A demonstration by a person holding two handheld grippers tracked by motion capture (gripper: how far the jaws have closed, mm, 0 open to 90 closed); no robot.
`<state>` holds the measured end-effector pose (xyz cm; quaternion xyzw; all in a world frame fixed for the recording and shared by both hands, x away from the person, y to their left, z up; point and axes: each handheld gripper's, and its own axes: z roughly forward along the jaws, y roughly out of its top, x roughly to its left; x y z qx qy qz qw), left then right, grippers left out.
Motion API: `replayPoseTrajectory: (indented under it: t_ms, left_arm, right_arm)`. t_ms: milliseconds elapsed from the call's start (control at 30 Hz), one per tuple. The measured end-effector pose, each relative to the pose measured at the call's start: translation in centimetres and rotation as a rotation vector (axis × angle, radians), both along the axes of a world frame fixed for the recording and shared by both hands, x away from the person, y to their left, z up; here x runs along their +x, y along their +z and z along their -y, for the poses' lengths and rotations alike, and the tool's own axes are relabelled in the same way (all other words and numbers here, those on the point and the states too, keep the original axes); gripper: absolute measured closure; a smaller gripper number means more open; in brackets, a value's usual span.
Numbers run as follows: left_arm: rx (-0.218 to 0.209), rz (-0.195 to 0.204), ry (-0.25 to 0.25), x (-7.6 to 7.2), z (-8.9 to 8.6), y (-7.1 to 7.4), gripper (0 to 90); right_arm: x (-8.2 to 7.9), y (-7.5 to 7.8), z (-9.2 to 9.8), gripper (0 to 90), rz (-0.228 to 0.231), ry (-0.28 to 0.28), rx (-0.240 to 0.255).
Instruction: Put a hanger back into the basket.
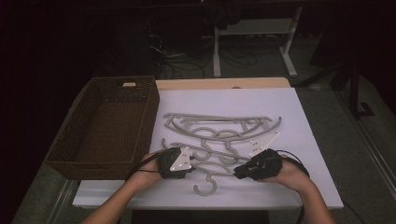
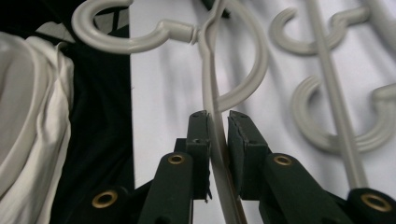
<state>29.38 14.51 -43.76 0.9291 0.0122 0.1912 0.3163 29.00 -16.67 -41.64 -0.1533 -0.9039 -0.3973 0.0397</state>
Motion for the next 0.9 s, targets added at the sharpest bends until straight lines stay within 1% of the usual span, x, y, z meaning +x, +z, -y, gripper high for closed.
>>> replayPoseTrajectory:
  t_ms: [33,67,100,133,200,233,267,367,400,433,467,500,533,567,600,700,733,767,800,833,900]
  left_arm:
    - [-0.008,-0.003,-0.013,-0.1,0.1,0.1,67.8]
    - [-0.008,-0.003,-0.013,-0.1,0.1,0.1,69.2]
    - [-0.006,-0.002,-0.033,-0.3,0.3,0.2,70.4]
    - [-0.006,-0.002,-0.033,-0.3,0.3,0.2,71.9]
    - [-0.008,-0.007,-0.048,-0.5,0.5,0.3,74.7]
    - [-0.005,-0.013,-0.066,-0.7,0.7,0.4,75.9]
    - [-0.002,-0.012,-0.073,-0.8,0.8,0.4,76.9]
    - [0.005,-0.01,-0.07,-0.9,0.9,0.5,78.7]
    - [0.0,-0.016,-0.072,-0.9,0.9,0.6,78.7]
    - [0.0,-0.015,-0.073,-0.9,0.8,0.8,79.2]
    - [0.0,-0.015,-0.073,-0.9,0.8,0.8,79.4]
    - [-0.01,-0.019,-0.072,-1.0,0.7,1.1,79.7]
    - [-0.01,-0.019,-0.072,-1.0,0.7,1.1,80.0]
    - [-0.016,-0.02,-0.069,-1.1,0.6,1.5,80.4]
    - [-0.025,-0.027,-0.062,-1.2,0.6,1.6,80.8]
    - [-0.056,-0.046,-0.036,-1.1,0.3,2.2,81.4]
    - [-0.056,-0.046,-0.036,-1.1,0.3,2.2,81.4]
    - [-0.067,-0.052,-0.029,-1.0,0.2,2.4,81.4]
    - [-0.079,-0.061,-0.014,-0.9,0.1,2.6,81.4]
    - [-0.09,-0.071,0.002,-0.8,0.0,2.9,81.4]
    - [-0.112,-0.097,0.03,-0.6,-0.1,3.3,81.4]
  right_arm:
    - [0.2,0.4,0.2,68.8,0.016,-0.021,0.017]
    - [0.2,0.4,0.2,68.8,0.016,-0.021,0.017]
    - [0.5,0.7,0.2,67.4,0.032,-0.044,0.024]
    - [0.6,0.9,0.3,64.9,0.031,-0.042,0.04]
    - [1.0,1.3,0.2,62.0,0.043,-0.057,0.068]
    - [1.1,1.5,0.2,60.1,0.05,-0.059,0.071]
    - [1.2,1.8,0.2,58.0,0.067,-0.076,0.077]
    - [1.7,2.5,0.3,52.2,0.095,-0.112,0.105]
    - [1.7,2.5,0.3,52.2,0.095,-0.112,0.105]
    - [1.8,2.9,0.8,49.4,0.105,-0.143,0.12]
    - [1.8,3.1,1.0,46.6,0.115,-0.167,0.124]
    - [1.8,3.3,1.4,45.6,0.122,-0.194,0.13]
    - [1.8,3.3,1.4,45.6,0.122,-0.194,0.13]
    - [1.7,3.8,2.2,42.5,0.136,-0.238,0.14]
    - [1.6,4.0,2.7,41.5,0.146,-0.264,0.142]
    - [1.4,4.8,3.9,38.3,0.172,-0.321,0.149]
    - [1.4,4.8,3.9,38.3,0.172,-0.321,0.149]
    - [1.3,5.0,4.3,37.6,0.175,-0.336,0.152]
    - [1.2,5.1,4.6,37.2,0.179,-0.346,0.155]
    - [1.0,5.5,5.3,36.4,0.19,-0.375,0.16]
    - [0.9,5.7,5.7,35.8,0.2,-0.392,0.16]
